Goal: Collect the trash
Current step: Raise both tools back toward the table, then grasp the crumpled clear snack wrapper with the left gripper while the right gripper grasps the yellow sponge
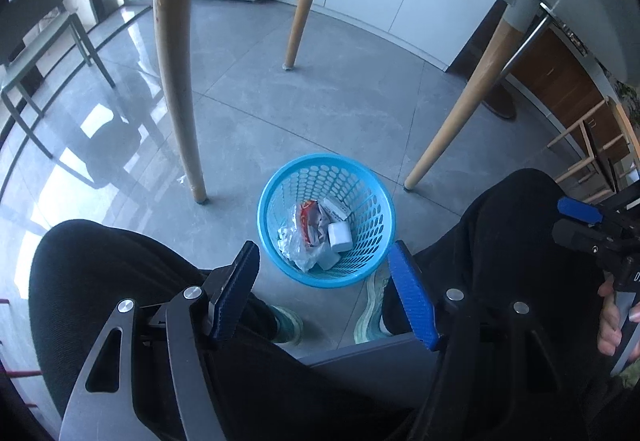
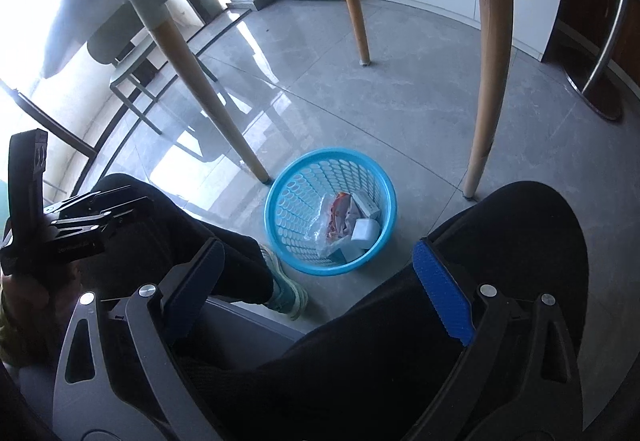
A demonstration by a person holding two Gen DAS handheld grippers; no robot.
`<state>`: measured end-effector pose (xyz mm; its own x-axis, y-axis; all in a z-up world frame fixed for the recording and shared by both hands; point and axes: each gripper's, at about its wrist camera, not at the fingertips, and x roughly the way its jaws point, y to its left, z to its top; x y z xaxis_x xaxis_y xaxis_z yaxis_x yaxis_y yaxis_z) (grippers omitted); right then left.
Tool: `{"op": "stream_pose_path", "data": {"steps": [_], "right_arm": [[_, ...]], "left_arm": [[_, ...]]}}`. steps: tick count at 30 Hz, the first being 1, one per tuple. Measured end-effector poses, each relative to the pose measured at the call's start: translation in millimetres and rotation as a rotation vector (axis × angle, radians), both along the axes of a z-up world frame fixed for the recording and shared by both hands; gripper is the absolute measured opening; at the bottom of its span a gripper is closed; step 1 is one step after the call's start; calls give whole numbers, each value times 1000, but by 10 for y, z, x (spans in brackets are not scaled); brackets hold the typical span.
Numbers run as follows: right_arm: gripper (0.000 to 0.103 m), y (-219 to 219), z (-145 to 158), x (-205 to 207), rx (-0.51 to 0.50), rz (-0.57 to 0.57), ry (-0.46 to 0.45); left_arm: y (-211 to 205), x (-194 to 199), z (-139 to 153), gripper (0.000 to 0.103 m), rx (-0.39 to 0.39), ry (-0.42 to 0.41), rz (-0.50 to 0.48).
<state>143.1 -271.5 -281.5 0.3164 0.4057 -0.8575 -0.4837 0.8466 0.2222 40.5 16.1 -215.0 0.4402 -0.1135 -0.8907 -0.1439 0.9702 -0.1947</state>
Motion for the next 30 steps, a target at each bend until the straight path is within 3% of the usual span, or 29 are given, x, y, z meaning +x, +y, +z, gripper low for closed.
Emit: {"op": "stream_pose_path", "data": {"steps": [5,14,18,25,30], "right_arm": [[92,-172,436,-204,45,20,-77],[94,-292,1352,-321,106,48,-278],[94,-264,1641,-226,80,87,-362],[94,-121,2105,-32,30,167,-466],[94,-22,2347,161,56,251,-474]], "left_arm": [[0,-218,404,67,63,-110,-23],[20,-267,1107,69,75,-264,-33],[-22,-169,1376,70,61,-323,-50],[-158,129,1642,70,65,-357,-72],[-217,318,1694,71,70,-359,-109]]}}
